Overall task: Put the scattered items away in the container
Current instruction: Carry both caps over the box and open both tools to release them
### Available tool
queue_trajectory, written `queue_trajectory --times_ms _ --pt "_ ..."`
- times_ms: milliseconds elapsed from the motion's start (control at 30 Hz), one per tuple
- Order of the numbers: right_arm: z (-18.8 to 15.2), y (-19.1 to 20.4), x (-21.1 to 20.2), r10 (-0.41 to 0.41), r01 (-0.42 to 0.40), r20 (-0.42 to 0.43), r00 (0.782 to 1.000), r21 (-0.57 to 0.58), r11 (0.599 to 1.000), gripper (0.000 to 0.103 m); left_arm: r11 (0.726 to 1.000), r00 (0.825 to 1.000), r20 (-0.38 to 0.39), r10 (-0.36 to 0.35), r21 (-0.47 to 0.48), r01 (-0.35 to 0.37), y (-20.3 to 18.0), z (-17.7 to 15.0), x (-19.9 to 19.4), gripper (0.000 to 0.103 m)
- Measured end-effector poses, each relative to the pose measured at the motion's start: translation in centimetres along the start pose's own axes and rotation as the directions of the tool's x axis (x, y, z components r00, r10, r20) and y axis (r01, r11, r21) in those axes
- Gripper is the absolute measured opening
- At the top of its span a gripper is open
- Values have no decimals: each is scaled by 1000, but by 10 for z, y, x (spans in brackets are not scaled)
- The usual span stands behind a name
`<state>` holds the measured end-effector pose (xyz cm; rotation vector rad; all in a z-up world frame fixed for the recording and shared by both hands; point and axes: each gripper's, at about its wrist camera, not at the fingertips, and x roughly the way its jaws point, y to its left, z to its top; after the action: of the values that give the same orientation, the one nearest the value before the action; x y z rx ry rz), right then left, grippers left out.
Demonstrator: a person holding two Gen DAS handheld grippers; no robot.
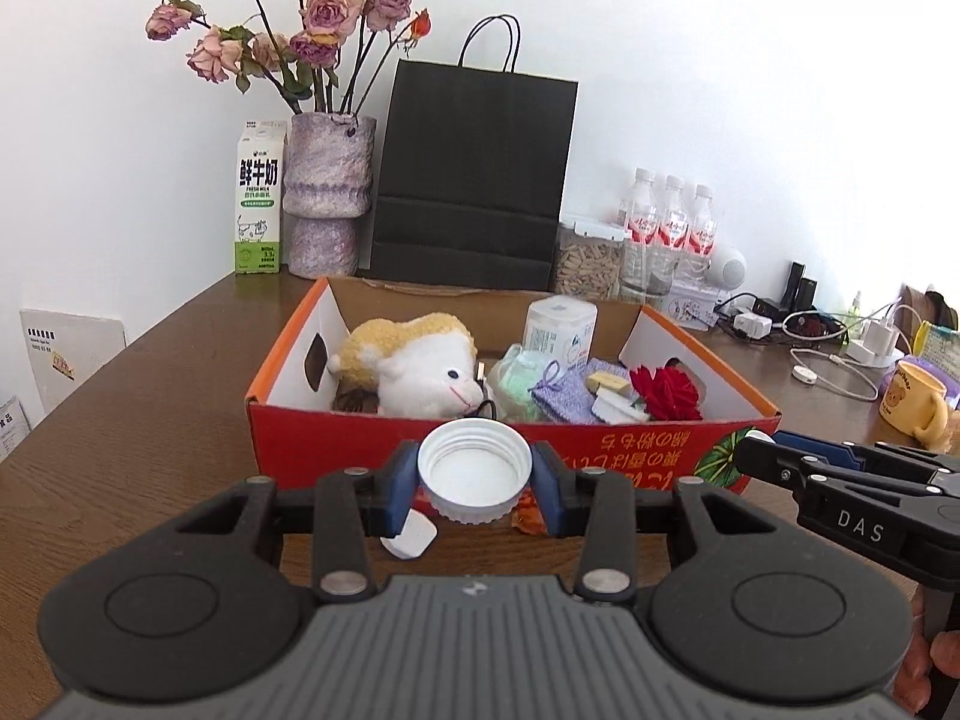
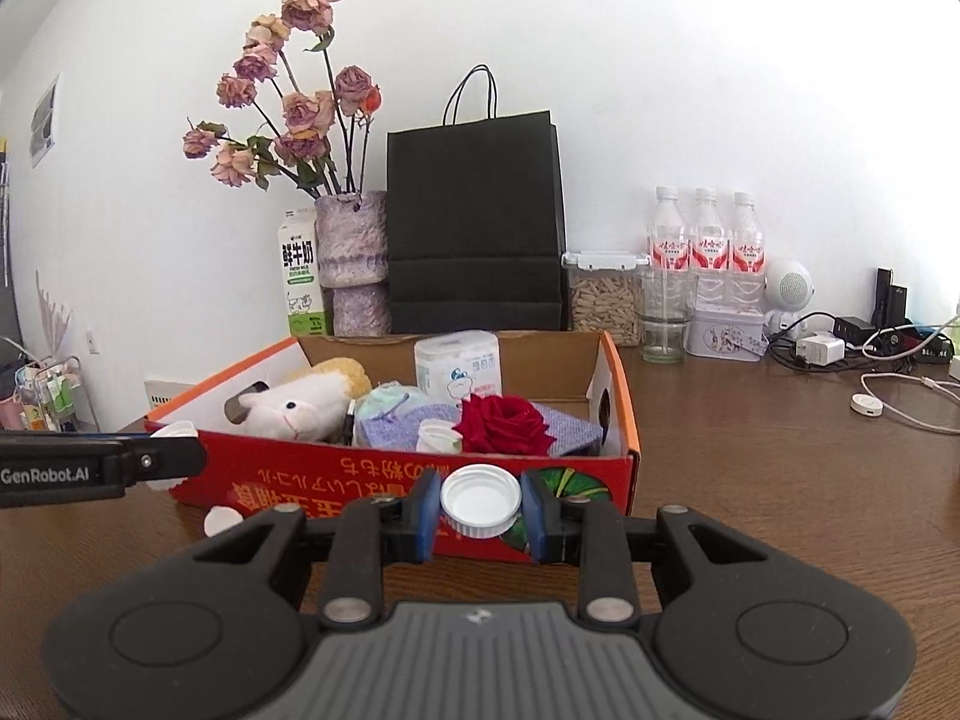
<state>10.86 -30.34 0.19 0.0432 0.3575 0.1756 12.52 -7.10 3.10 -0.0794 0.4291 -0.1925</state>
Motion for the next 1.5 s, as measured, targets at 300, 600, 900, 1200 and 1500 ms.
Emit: queue_trajectory --times_ms 300,600,900,1200,1500 --pt "36 6 11 2 -2 63 998 -11 1000 27 1000 995 99 -27 -12 28 1 34 -5 40" --pt "68 -2 51 -8 9 96 995 -8 1000 27 999 986 164 -30 -28 35 2 63 21 40" --pt "66 -20 104 -26 25 45 999 17 1000 27 999 984 177 -28 -32 34 10 68 83 40" --pt "53 -16 114 -44 44 27 999 4 999 27 1000 991 133 -18 3 18 17 55 106 41" --pt "50 -13 116 -40 40 7 999 -8 999 28 996 990 136 -19 94 6 -2 43 108 41"
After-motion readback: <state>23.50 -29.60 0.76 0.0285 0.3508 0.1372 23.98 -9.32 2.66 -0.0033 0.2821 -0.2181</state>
